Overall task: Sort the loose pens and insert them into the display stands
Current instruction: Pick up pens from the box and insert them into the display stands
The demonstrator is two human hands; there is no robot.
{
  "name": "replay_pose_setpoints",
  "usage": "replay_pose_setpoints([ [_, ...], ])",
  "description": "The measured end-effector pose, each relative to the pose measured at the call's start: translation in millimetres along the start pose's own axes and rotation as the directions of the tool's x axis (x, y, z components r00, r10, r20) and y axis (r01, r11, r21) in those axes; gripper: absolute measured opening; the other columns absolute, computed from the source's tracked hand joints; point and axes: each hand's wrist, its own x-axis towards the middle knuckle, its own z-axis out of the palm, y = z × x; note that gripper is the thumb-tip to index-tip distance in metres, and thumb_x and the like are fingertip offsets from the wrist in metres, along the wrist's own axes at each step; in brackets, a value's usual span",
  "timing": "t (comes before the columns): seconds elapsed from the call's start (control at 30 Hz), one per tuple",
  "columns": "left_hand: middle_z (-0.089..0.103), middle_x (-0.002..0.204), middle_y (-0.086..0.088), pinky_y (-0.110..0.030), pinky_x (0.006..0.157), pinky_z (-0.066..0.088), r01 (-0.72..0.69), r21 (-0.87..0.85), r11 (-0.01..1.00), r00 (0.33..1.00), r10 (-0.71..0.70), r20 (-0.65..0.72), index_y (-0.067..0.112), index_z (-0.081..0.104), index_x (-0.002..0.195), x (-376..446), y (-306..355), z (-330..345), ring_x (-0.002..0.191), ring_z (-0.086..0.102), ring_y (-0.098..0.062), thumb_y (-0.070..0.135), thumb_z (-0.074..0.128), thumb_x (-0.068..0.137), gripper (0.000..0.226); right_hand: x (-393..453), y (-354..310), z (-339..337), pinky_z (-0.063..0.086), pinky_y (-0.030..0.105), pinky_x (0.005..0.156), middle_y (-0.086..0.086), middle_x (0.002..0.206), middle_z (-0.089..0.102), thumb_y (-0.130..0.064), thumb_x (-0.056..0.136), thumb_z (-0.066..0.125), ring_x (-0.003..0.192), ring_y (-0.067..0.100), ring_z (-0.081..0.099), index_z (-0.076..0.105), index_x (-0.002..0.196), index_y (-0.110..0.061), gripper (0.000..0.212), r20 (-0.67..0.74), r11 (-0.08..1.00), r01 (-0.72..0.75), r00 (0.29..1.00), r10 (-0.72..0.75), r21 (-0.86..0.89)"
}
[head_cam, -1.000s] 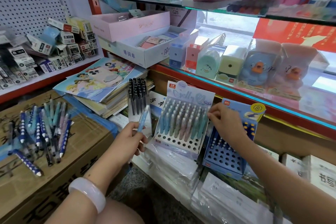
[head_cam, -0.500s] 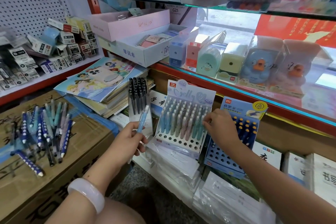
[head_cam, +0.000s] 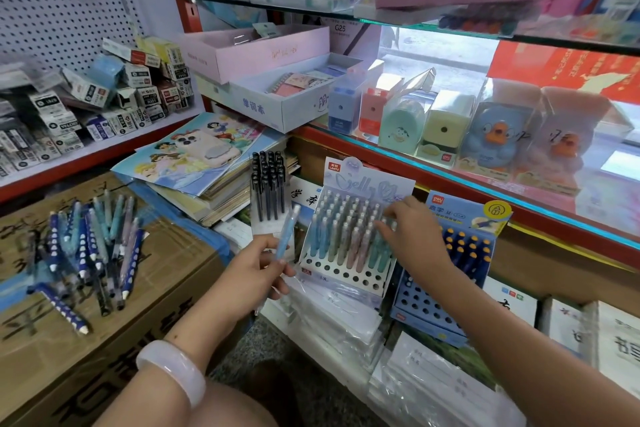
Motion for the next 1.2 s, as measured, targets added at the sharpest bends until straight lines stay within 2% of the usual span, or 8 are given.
replay_pose_setpoints([
  [0.1, 0.067, 0.078, -0.002, -0.021, 0.053, 0.047, -0.04, -0.022, 0.999, 0.996, 0.042, 0.081, 0.011, 0.052, 0.1, -1.8, 2.8, 2.1, 0.058, 0.061, -0.011, 0.004, 0.047, 0.094, 0.01, -7.4, -44.5, -8.0, 0.049, 0.015, 0.075, -0.011, 0.087, 0.056, -0.028, 0.093, 0.054, 0.076, -0.003, 0.051, 0.063, 0.105, -0.014, 0.021, 0.228, 0.933, -0.033, 0.972, -0.054, 0.359],
  [0.17, 0.069, 0.08, -0.002, -0.02, 0.054, 0.048, -0.061, -0.001, 0.998, 0.991, 0.061, 0.117, 0.008, 0.053, 0.099, -2.6, 4.0, 2.4, 0.06, 0.062, -0.012, 0.004, 0.048, 0.093, 0.008, -13.5, -65.8, -5.5, 0.05, 0.012, 0.063, -0.013, 0.083, 0.06, -0.027, 0.094, 0.052, 0.071, -0.002, 0.054, 0.063, 0.105, -0.017, 0.019, 0.37, 0.837, -0.133, 0.925, -0.087, 0.531],
  [0.37, 0.071, 0.083, 0.0, -0.022, 0.061, 0.05, -0.057, -0.009, 0.998, 0.991, 0.057, 0.12, 0.009, 0.055, 0.096, -3.7, 1.7, -0.8, 0.07, 0.064, -0.013, 0.005, 0.048, 0.094, 0.008, -14.3, -86.6, 1.7, 0.046, 0.008, 0.057, -0.004, 0.071, 0.062, -0.016, 0.094, 0.054, 0.061, 0.003, 0.054, 0.063, 0.085, -0.016, 0.013, 0.431, 0.619, -0.288, 0.898, -0.091, 0.731],
  [0.53, 0.059, 0.106, 0.008, -0.026, 0.079, 0.045, -0.067, 0.255, 0.965, 0.996, 0.078, -0.034, 0.025, 0.055, 0.101, 2.8, -10.7, -12.0, 0.098, 0.056, -0.013, 0.02, 0.058, 0.09, 0.013, 3.4, -78.1, 4.0, 0.05, 0.016, 0.07, 0.0, 0.083, 0.063, -0.018, 0.094, 0.053, 0.079, 0.009, 0.06, 0.06, 0.093, -0.011, 0.01, 0.265, 0.645, -0.224, 0.964, 0.034, 0.731],
  [0.7, 0.047, 0.124, 0.003, -0.027, 0.083, 0.036, 0.015, 0.579, 0.815, 0.959, 0.153, -0.241, 0.021, 0.046, 0.128, 0.7, -10.7, -24.6, 0.099, 0.046, -0.012, 0.029, 0.058, 0.089, 0.042, 16.4, -62.2, 24.9, 0.048, 0.022, 0.077, -0.008, 0.078, 0.054, -0.017, 0.094, 0.052, 0.075, 0.002, 0.052, 0.056, 0.095, -0.013, 0.006, 0.098, 0.849, -0.146, 0.989, 0.111, 0.508],
  [0.87, 0.046, 0.132, 0.0, -0.044, 0.103, 0.034, 0.076, 0.644, 0.761, 0.948, 0.144, -0.283, 0.026, 0.047, 0.127, 0.9, -20.2, -33.8, 0.124, 0.04, -0.021, 0.035, 0.059, 0.086, 0.044, 16.9, -64.9, 51.7, 0.051, 0.031, 0.078, -0.01, 0.073, 0.052, -0.018, 0.095, 0.051, 0.071, 0.007, 0.052, 0.055, 0.093, -0.015, 0.005, 0.118, 0.911, -0.096, 0.992, 0.053, 0.4],
  [1.03, 0.043, 0.134, 0.001, -0.045, 0.105, 0.033, 0.111, 0.669, 0.735, 0.951, 0.117, -0.286, 0.028, 0.044, 0.129, -4.0, -23.7, -41.8, 0.127, 0.036, -0.021, 0.037, 0.056, 0.088, 0.044, 15.1, -69.7, 65.4, 0.052, 0.039, 0.079, 0.01, 0.094, 0.067, -0.022, 0.096, 0.05, 0.086, 0.024, 0.062, 0.058, 0.103, -0.008, 0.017, 0.155, 0.961, -0.041, 0.988, -0.002, 0.273],
  [1.2, 0.042, 0.137, 0.002, -0.047, 0.106, 0.033, 0.114, 0.654, 0.748, 0.951, 0.108, -0.289, 0.03, 0.042, 0.131, -6.7, -26.3, -47.6, 0.129, 0.036, -0.02, 0.039, 0.056, 0.087, 0.047, 15.9, -71.6, 69.8, 0.053, 0.04, 0.077, 0.01, 0.093, 0.068, -0.022, 0.097, 0.049, 0.084, 0.024, 0.063, 0.058, 0.101, -0.01, 0.017, 0.133, 0.973, -0.026, 0.991, -0.005, 0.23],
])
